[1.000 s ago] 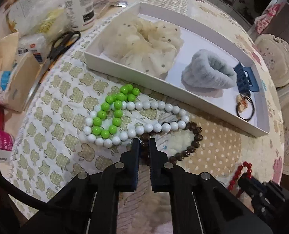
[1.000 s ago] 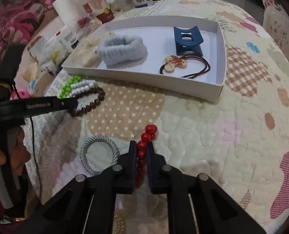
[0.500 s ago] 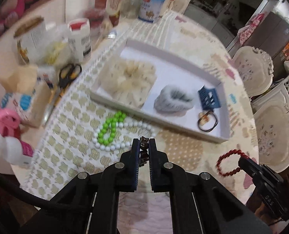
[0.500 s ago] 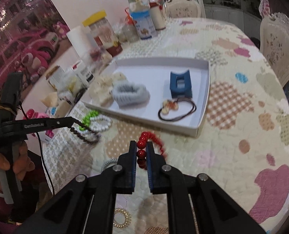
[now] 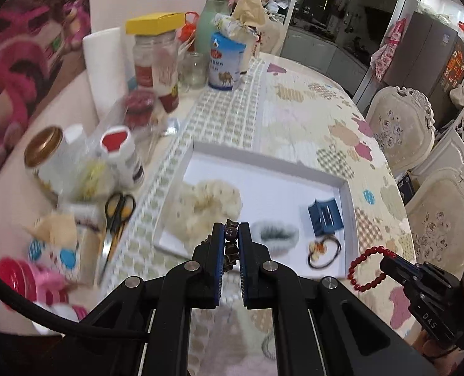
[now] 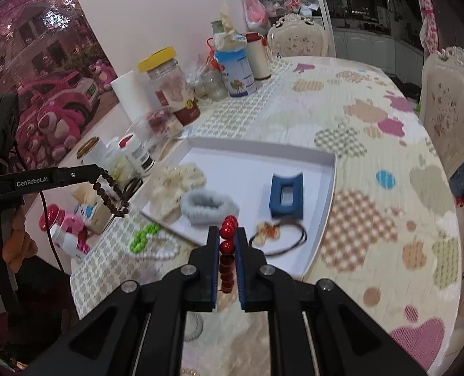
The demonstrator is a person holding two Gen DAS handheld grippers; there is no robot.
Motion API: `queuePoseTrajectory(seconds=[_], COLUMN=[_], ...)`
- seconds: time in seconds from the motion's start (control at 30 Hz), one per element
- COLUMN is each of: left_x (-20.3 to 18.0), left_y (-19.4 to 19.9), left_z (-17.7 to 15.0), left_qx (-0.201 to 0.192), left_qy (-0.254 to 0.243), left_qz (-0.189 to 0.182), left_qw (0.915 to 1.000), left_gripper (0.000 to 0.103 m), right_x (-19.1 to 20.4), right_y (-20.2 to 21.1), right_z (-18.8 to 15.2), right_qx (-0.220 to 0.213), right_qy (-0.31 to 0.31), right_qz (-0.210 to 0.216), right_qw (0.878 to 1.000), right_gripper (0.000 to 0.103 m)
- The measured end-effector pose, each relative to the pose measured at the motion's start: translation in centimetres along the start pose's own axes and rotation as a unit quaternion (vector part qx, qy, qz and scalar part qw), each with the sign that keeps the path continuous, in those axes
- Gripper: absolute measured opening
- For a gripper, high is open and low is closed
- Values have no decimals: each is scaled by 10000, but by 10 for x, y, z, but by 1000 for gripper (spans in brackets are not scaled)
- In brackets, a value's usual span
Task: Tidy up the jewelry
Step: 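Carry both bracelets into the white tray and open both tools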
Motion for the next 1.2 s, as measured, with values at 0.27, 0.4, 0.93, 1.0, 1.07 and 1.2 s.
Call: queuePoseTrajectory(seconds=[0.27,0.4,0.93,1.0,1.07,1.2], left_x=[-2,2,1,6,12,27], left_y=[-41,-70,-173,-186,-196,-213], left_z=[42,55,83,81,79,77], left_qx=[0,134,841,930,983,1077], left_qy=[-258,-271,73,127,139,245], left_qz=[226,290,-221,-142,-14,249], left_qw=[9994,9991,9962,9955,9951,9936], left_gripper=[8,8,8,8,8,8], right_x=[-4,-2,3,-12,-31,-62], right_y=[-33,-60,-189,-205,-216,-227], right_z=[49,65,94,93,90,83], right_qx=[8,109,818,904,973,1054], right_qy=[125,165,-255,-398,-517,-636], right_qz=[-104,-95,490,357,71,-398], right_qw=[9999,9998,9951,9945,9939,9916], right_gripper=[9,9,9,9,9,10])
Point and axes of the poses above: each gripper's, at about its wrist camera, not at the fingertips, and y roughly against the way its jaws point, x to its left, z to its top, the point moved 4 cm from there along -y, roughly the way its jaws point, and after that the axes turned 7 degrees about z, right-handed, at the moved point
